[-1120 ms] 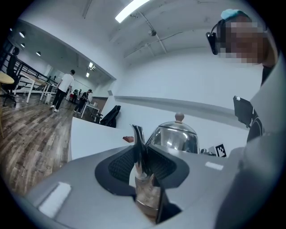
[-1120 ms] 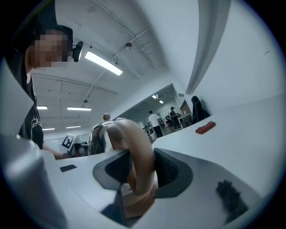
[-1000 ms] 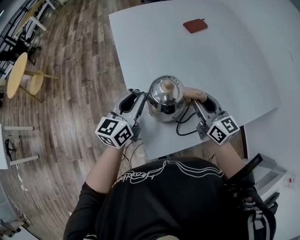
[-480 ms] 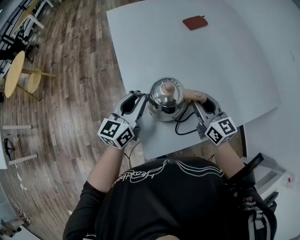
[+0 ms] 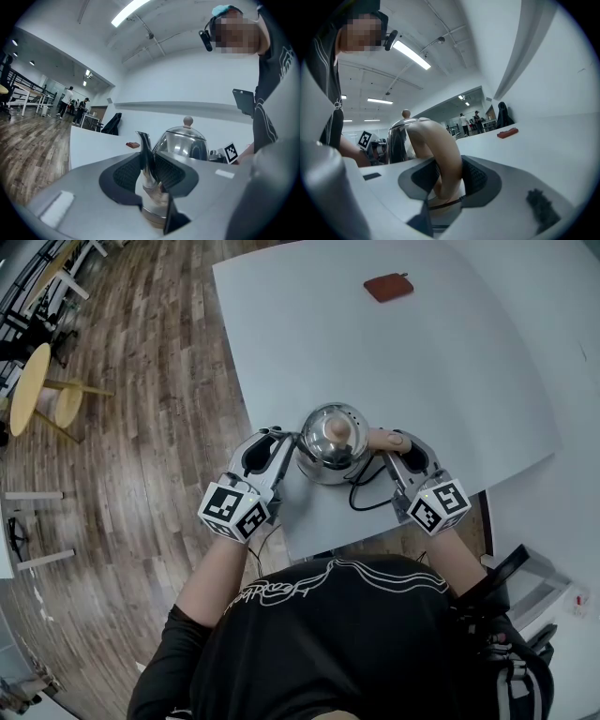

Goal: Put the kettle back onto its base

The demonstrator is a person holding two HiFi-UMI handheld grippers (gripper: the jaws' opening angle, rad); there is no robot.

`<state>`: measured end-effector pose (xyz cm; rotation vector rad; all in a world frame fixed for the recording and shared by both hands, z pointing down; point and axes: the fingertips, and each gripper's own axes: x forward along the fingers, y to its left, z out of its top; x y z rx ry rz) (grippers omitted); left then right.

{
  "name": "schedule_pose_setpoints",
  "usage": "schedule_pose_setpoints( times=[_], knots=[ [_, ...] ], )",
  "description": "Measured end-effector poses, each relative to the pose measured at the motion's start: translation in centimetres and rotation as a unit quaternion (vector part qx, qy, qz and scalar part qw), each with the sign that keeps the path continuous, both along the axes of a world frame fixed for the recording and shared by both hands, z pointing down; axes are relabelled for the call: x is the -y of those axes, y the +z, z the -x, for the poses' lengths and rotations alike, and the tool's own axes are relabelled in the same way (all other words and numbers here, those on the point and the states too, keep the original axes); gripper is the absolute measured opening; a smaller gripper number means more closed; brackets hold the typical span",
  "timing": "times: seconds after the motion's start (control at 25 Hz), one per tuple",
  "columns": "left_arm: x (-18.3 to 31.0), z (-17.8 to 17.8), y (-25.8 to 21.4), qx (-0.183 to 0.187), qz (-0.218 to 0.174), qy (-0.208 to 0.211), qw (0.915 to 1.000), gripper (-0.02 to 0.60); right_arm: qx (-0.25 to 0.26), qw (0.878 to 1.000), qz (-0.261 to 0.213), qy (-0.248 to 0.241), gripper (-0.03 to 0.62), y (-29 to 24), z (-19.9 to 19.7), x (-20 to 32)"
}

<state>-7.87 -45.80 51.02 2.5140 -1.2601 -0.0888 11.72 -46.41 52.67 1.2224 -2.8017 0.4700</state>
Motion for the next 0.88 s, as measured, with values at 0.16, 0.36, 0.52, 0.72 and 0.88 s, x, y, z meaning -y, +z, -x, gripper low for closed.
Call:
schedule_pose_setpoints(
  times=[0.16,0.36,0.52,0.72,0.88],
  knots=[
    [0.0,-0.1,-0.2,-0.002,0.003,-0.004,1.0,0.098,0.0,1.0,0.012,0.003,0.133,0.1,0.1,0.2],
    [-0.6,0.6,0.4,-0.019,0.034,-0.019,0.9991,0.189,0.002,1.0,0.021,0.019,0.182,-0.1,-0.5,-0.5],
    [-2.1,0.7,0.5,-0.018,0.044,-0.017,0.9987,0.213,-0.009,0.999,0.025,0.031,0.21,0.3,-1.4,-2.2],
    [-5.7,0.5,-0.4,-0.019,0.067,-0.017,0.9974,0.208,-0.004,0.998,0.027,0.051,0.212,-2.3,-2.5,-6.2],
    [-9.7,-0.5,-3.1,-0.022,0.073,0.019,0.9969,0.06,0.007,1.0,0.015,0.01,0.21,-6.6,-0.3,-11.0]
  ],
)
